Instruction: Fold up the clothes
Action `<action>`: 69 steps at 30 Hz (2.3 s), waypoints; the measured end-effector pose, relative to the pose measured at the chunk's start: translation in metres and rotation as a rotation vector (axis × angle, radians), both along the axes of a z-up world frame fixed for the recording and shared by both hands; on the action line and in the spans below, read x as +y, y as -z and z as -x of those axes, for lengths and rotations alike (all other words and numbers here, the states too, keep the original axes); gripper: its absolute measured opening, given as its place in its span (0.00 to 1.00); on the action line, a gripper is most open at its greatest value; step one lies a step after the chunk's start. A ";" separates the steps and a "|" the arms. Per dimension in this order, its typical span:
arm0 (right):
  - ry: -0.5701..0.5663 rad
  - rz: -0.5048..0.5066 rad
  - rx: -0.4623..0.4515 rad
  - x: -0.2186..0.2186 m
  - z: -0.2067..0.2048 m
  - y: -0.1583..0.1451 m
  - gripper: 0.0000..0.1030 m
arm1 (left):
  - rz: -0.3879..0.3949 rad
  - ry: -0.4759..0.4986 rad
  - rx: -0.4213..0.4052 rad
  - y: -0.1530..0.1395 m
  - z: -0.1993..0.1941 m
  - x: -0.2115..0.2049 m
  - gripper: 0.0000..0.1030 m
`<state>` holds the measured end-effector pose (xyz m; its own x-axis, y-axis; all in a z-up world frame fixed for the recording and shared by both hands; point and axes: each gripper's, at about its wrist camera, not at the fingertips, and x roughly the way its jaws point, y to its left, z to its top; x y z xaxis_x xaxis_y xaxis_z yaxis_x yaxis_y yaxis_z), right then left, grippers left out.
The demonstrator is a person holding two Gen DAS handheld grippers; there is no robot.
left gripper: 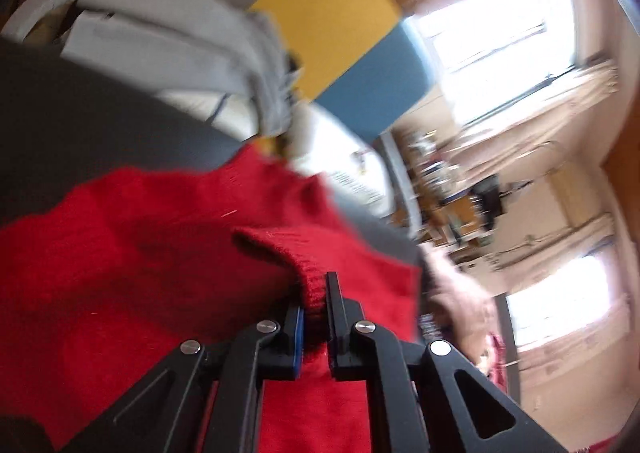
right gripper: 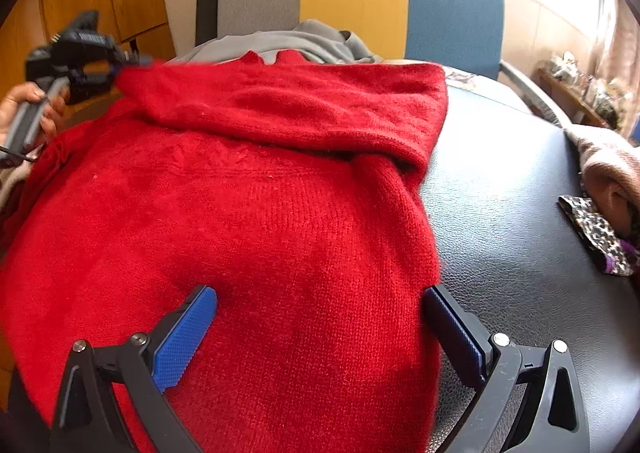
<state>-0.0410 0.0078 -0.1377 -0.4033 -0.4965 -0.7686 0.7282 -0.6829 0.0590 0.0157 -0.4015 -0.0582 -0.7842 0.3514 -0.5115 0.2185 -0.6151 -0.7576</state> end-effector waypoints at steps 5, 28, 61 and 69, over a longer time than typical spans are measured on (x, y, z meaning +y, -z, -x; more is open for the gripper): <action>0.013 0.125 -0.059 0.012 0.009 -0.022 1.00 | -0.002 0.009 0.166 -0.069 -0.011 0.014 0.07; 0.218 0.374 -0.457 -0.009 0.162 -0.030 1.00 | -0.054 -0.126 -0.145 0.085 -0.083 -0.030 0.07; 0.245 0.131 -0.172 -0.009 0.170 -0.038 0.27 | 0.046 -0.135 -0.161 0.094 -0.070 -0.036 0.08; 0.054 -0.081 -0.020 -0.005 0.084 -0.026 0.28 | -0.050 -0.173 -0.126 0.096 -0.072 -0.036 0.07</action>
